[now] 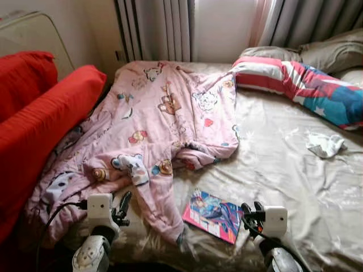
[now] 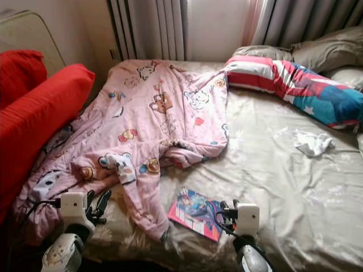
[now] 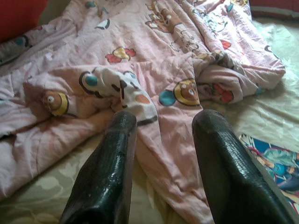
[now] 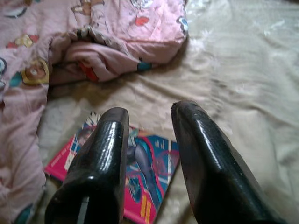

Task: Clean up the room

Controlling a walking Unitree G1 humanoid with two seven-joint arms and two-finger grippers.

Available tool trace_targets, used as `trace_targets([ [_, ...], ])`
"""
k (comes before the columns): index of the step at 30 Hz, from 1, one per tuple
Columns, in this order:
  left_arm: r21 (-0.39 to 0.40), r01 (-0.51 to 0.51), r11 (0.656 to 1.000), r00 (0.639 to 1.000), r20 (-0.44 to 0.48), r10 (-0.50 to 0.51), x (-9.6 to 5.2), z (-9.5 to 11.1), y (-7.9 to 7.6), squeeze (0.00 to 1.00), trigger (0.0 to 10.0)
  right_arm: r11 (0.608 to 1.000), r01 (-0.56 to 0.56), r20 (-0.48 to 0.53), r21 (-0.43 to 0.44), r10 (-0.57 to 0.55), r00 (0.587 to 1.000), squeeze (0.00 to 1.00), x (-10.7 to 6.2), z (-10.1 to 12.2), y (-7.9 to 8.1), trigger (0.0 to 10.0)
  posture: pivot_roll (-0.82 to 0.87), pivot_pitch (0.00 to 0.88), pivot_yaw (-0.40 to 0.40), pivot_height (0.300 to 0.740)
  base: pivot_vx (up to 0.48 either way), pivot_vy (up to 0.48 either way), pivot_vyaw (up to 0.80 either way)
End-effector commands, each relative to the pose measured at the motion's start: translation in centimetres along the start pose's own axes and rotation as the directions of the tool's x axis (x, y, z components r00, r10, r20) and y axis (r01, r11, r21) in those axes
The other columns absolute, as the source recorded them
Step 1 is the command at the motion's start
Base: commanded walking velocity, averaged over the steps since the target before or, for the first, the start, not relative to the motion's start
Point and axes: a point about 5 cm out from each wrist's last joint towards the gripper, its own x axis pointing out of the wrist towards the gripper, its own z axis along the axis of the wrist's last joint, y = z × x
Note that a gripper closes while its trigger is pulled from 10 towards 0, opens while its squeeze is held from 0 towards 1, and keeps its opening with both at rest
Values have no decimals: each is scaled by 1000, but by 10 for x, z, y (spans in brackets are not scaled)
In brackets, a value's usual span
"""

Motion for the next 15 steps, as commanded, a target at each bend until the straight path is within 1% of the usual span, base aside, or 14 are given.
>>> trace_targets([
  [1,-3,-1,1000,1000,-18,1,-3,-4,1,0,10000,1000,8,-45,1,-8,999,0,-3,-8,0,10000,-42,208,27,665,0,0,0],
  [2,-3,-1,1000,1000,-18,1,-3,-4,0,0,10000,1000,8,-46,0,-8,999,0,-3,-8,0,10000,-42,208,27,665,0,0,0],
  [5,-4,3,1000,1000,-19,-3,-4,-4,-1,0,10000,1000,5,-39,2,-5,999,0,-3,-7,0,10000,-42,208,27,647,0,0,0],
  [8,-6,7,1000,1000,-21,-7,-4,-5,-2,0,10000,1000,3,-15,12,-3,1000,0,-4,-5,1,10000,-42,208,27,647,0,0,0],
  [15,-7,9,1000,1000,-22,-9,-4,-5,-3,0,10000,1000,7,-18,6,-7,1000,0,-3,-5,1,10000,-41,208,28,647,0,0,0],
])
